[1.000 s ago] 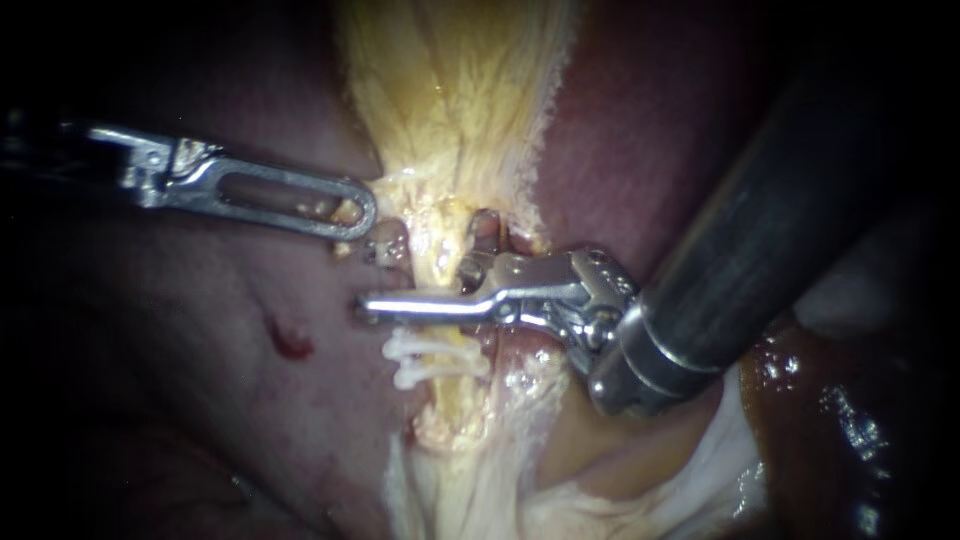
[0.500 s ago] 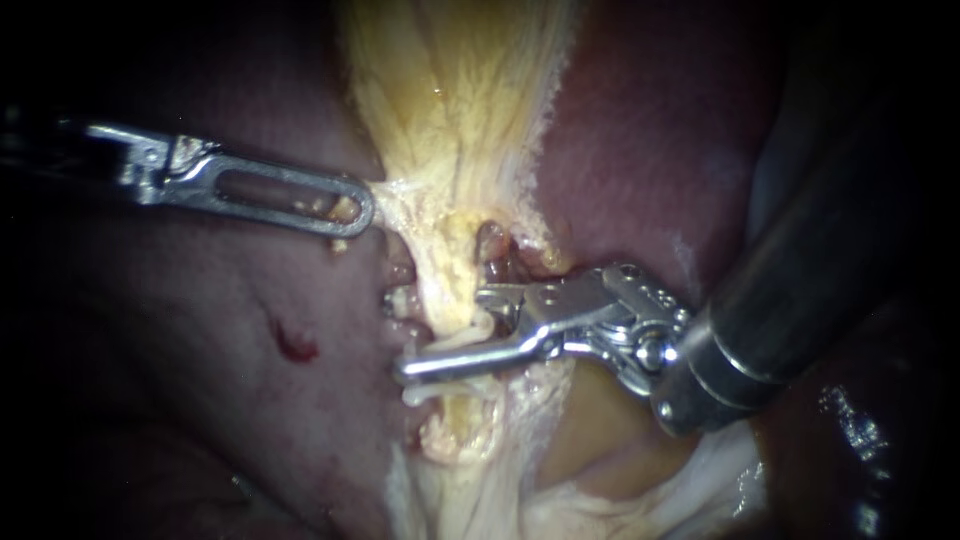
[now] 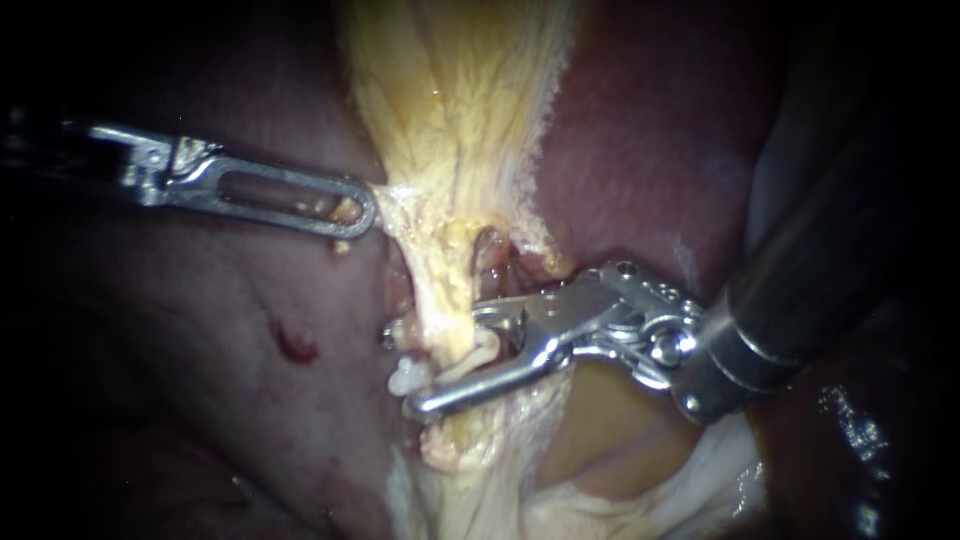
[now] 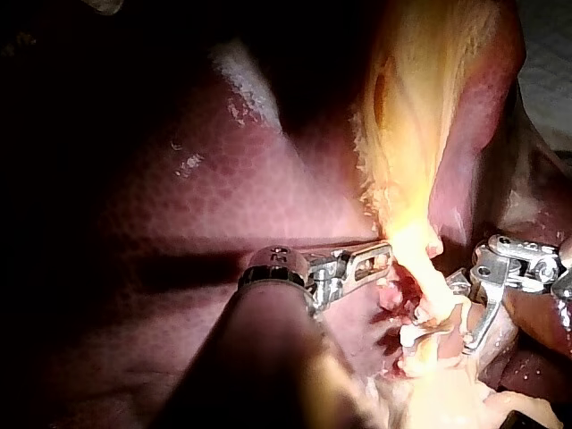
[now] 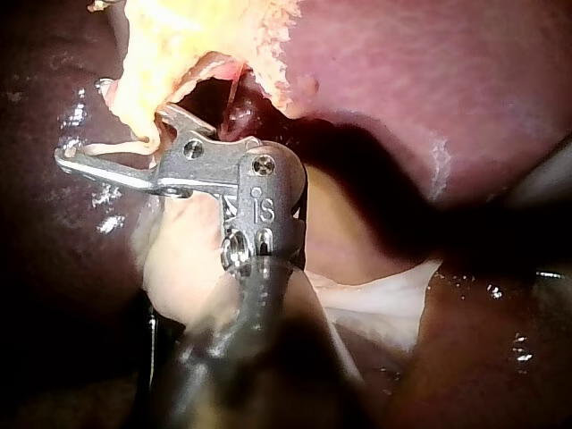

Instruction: Clipping third clip left tube

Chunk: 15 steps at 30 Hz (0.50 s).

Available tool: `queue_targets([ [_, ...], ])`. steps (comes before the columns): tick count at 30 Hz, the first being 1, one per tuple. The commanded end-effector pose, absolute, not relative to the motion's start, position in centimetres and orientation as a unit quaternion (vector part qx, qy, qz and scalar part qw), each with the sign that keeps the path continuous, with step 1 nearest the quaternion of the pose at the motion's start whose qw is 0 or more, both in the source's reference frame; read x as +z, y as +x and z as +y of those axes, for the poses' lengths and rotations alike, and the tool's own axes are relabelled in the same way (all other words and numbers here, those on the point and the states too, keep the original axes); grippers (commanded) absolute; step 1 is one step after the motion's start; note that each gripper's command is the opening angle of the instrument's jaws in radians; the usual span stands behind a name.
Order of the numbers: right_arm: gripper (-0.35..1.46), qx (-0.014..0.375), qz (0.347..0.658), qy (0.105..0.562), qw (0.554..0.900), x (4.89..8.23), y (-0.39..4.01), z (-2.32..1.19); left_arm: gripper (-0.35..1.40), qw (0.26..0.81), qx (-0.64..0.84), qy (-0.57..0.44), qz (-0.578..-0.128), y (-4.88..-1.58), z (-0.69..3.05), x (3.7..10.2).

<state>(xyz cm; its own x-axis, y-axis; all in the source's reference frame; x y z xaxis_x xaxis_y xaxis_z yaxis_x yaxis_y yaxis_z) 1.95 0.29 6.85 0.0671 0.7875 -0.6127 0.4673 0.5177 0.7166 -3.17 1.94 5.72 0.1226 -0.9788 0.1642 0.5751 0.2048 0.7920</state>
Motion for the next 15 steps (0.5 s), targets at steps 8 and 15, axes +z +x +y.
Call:
queue_targets([
  [8, 0.37, 0.157, 0.668, 0.459, 0.564, 6.91, 1.99, 0.34, -0.35, 0.692, -0.562, 0.286, -0.352, -3.18, 1.93, 5.74],
  [15, 0.26, 0.167, 0.667, 0.450, 0.569, 7.00, 1.97, 0.38, -0.35, 0.692, -0.562, 0.286, -0.352, -3.18, 1.93, 5.74],
])
